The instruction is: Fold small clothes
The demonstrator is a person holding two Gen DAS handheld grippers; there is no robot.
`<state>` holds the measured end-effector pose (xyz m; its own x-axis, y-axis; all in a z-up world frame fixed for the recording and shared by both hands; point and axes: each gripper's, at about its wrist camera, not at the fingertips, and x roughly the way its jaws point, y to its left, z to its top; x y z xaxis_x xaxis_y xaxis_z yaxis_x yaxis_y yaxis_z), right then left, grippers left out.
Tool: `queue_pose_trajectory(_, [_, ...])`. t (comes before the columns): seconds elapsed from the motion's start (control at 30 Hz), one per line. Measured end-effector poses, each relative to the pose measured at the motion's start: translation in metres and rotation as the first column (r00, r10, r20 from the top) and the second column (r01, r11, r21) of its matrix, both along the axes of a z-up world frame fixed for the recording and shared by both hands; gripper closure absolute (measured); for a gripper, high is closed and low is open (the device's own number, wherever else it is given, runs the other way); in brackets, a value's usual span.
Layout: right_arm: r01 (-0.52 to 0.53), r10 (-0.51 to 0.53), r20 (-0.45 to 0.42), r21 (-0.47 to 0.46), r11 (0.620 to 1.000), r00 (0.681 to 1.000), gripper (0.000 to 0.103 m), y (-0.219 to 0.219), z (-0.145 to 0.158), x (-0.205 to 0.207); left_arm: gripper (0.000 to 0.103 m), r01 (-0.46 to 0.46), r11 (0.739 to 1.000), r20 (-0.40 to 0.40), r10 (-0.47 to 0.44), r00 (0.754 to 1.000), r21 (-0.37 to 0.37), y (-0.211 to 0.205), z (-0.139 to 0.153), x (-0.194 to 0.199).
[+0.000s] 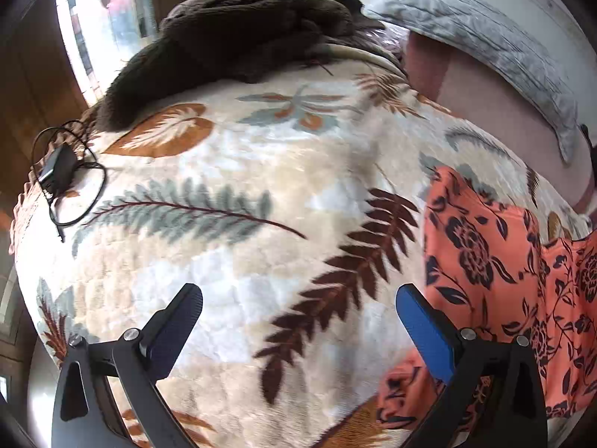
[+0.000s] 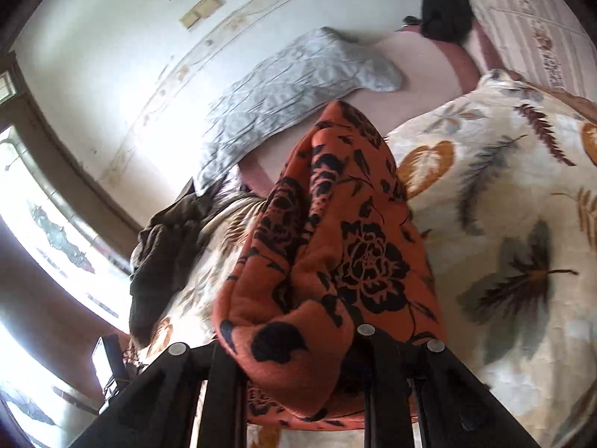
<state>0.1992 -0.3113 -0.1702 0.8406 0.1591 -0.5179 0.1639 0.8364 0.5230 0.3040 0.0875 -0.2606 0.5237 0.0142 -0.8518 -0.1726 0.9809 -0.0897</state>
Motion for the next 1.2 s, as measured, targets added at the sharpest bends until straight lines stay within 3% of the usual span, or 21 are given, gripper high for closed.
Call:
queue_pose_trajectory(0.17, [-0.181, 0.186, -0.082, 0.063, 0.981, 0.979, 0.082, 0.089, -0.038, 0.041, 0.000, -0.146, 0.986, 0.001, 0.146, 0.989, -0.075, 0.058, -0.003, -0.004])
queue_pose_trajectory(0.3, [-0.277, 0.315, -0.256, 0.175, 0.945, 0.914, 0.076, 0.136, -0.107, 0.066, 0.000, -0.157, 0.973, -0.015, 0.157, 0.987, -0.170, 0.070, -0.008, -0.008])
queue_pose_trajectory(0.33, [-0.269, 0.308, -0.223, 0.190, 0.944, 0.925, 0.074, 0.134, -0.110, 0.061, 0.000, -0.139, 0.972, -0.005, 0.140, 0.990, -0.187, 0.068, -0.006, -0.008])
queue_pose_trajectory(0.4, [-0.314, 0.351, -0.160, 0.215, 0.925, 0.923, 0.058, 0.126, -0.102, 0.053, 0.000, -0.075, 0.971, 0.024, 0.083, 0.996, -0.229, 0.058, 0.000, -0.009])
queue_pose_trajectory(0.43, [-0.359, 0.400, -0.145, 0.246, 0.900, 0.905, 0.036, 0.122, -0.098, 0.050, 0.000, -0.037, 0.969, 0.043, 0.048, 0.998, -0.245, 0.053, 0.004, -0.008])
queue_pose_trajectory(0.47, [-0.402, 0.449, -0.124, 0.283, 0.871, 0.885, 0.027, 0.117, -0.092, 0.046, 0.000, 0.003, 0.966, 0.066, 0.015, 0.998, -0.257, 0.045, 0.009, -0.009])
queue_pose_trajectory(0.53, [-0.428, 0.464, -0.073, 0.281, 0.859, 0.883, 0.027, 0.103, -0.075, 0.031, 0.000, 0.090, 0.956, 0.115, -0.060, 0.992, -0.278, 0.028, 0.020, -0.013])
queue_pose_trajectory(0.63, [-0.401, 0.417, -0.025, 0.223, 0.888, 0.909, 0.027, 0.071, -0.055, 0.002, 0.000, 0.231, 0.929, 0.182, -0.183, 0.966, -0.291, -0.001, 0.033, -0.024])
queue_pose_trajectory(0.7, [-0.337, 0.348, -0.075, 0.131, 0.932, 0.934, 0.029, 0.052, -0.048, -0.009, 0.000, 0.312, 0.916, 0.188, -0.270, 0.944, -0.253, -0.025, 0.036, -0.031])
queue_pose_trajectory(0.77, [-0.295, 0.299, -0.104, 0.053, 0.954, 0.949, 0.047, 0.036, -0.046, -0.015, 0.000, 0.372, 0.909, 0.148, -0.349, 0.926, -0.186, -0.051, 0.031, -0.038])
queue_pose_trajectory(0.83, [-0.250, 0.252, -0.133, 0.034, 0.968, 0.959, 0.052, 0.020, -0.050, -0.017, 0.000, 0.413, 0.905, 0.107, -0.403, 0.909, -0.102, -0.071, 0.022, -0.044])
queue_pose_trajectory(0.9, [-0.239, 0.244, -0.167, 0.049, 0.970, 0.955, 0.052, 0.010, -0.061, -0.013, 0.000, 0.406, 0.909, 0.043, -0.412, 0.910, 0.095, -0.088, 0.006, -0.046])
queue_pose_trajectory(0.97, [-0.251, 0.260, -0.242, 0.066, 0.966, 0.935, 0.054, 0.007, -0.083, -0.004, 0.000, 0.378, 0.882, 0.004, -0.395, 0.919, 0.280, -0.096, -0.010, -0.045])
queue_pose_trajectory(1.03, [-0.256, 0.264, -0.234, 0.067, 0.964, 0.936, 0.054, 0.011, -0.099, -0.003, 0.000, 0.375, 0.877, 0.014, -0.397, 0.918, 0.300, -0.095, -0.014, -0.042])
queue_pose_trajectory(1.2, [-0.287, 0.294, -0.237, 0.067, 0.956, 0.926, 0.055, 0.007, -0.085, 0.007, 0.000, 0.366, 0.854, 0.039, -0.408, 0.912, 0.369, -0.100, -0.017, -0.038])
